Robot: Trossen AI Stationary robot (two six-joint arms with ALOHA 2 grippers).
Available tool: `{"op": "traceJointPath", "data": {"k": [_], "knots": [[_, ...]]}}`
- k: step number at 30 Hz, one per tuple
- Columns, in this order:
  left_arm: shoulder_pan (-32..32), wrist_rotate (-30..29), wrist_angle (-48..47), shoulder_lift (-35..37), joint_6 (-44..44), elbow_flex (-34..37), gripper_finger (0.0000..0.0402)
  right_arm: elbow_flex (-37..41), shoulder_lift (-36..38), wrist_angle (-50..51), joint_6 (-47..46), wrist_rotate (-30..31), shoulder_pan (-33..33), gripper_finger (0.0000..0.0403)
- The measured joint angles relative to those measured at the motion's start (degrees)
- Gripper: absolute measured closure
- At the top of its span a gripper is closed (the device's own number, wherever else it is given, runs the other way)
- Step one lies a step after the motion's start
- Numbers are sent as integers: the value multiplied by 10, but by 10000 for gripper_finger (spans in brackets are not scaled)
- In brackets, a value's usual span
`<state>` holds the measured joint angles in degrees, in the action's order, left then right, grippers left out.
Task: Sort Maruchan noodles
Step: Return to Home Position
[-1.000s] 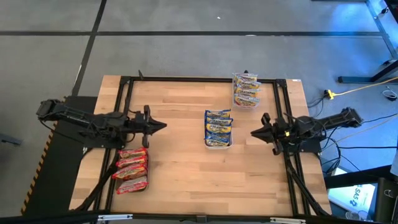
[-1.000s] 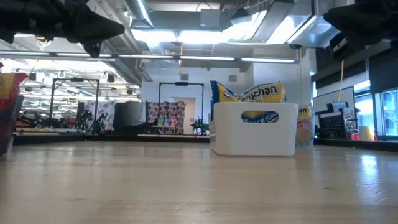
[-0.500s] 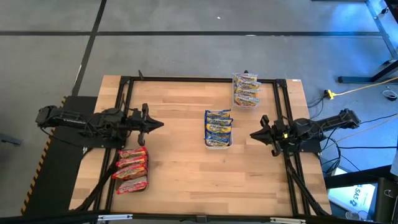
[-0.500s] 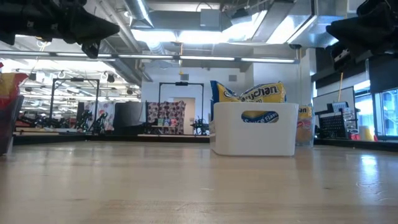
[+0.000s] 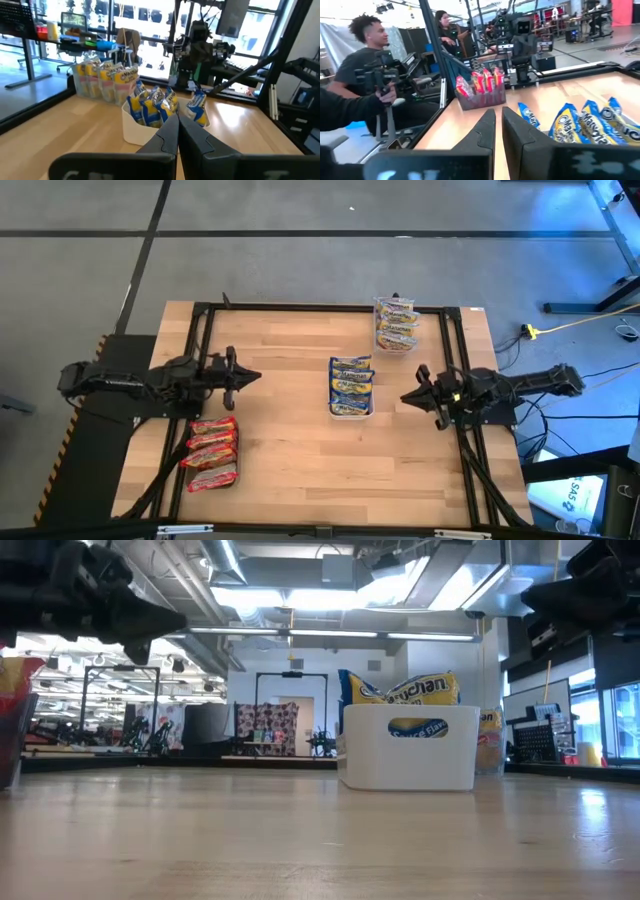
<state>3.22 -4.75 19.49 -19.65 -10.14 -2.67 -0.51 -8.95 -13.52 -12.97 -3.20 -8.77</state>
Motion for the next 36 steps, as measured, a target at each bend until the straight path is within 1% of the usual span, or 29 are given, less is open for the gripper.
{"op": "traceJointPath", "data": {"k": [3,7,9,12,14,18,19,23,27,31,36], "knots": [[0,2,-24,45,-2,13,401,0,0,0,-4,-10,24,391],[0,-1,-99,117,-6,22,401,0,0,0,-24,-23,41,391],[0,-8,-135,149,-8,22,400,0,0,0,-35,-4,44,391],[0,-17,-180,195,-13,22,400,0,2,9,-60,41,43,391],[0,-15,-175,195,-11,21,400,0,2,20,-63,53,43,391],[0,-25,-179,190,-8,22,400,0,3,21,-58,55,43,391],[0,-25,-179,184,-11,22,400,0,4,22,-51,49,43,391],[0,-25,-178,182,-13,22,400,0,9,59,-14,-6,43,391],[0,-25,-178,182,-13,22,400,0,17,54,8,-30,43,391],[0,-25,-178,182,-13,22,400,0,31,57,14,-9,43,391],[0,-25,-178,182,-13,22,400,0,51,118,23,4,43,391]]}}
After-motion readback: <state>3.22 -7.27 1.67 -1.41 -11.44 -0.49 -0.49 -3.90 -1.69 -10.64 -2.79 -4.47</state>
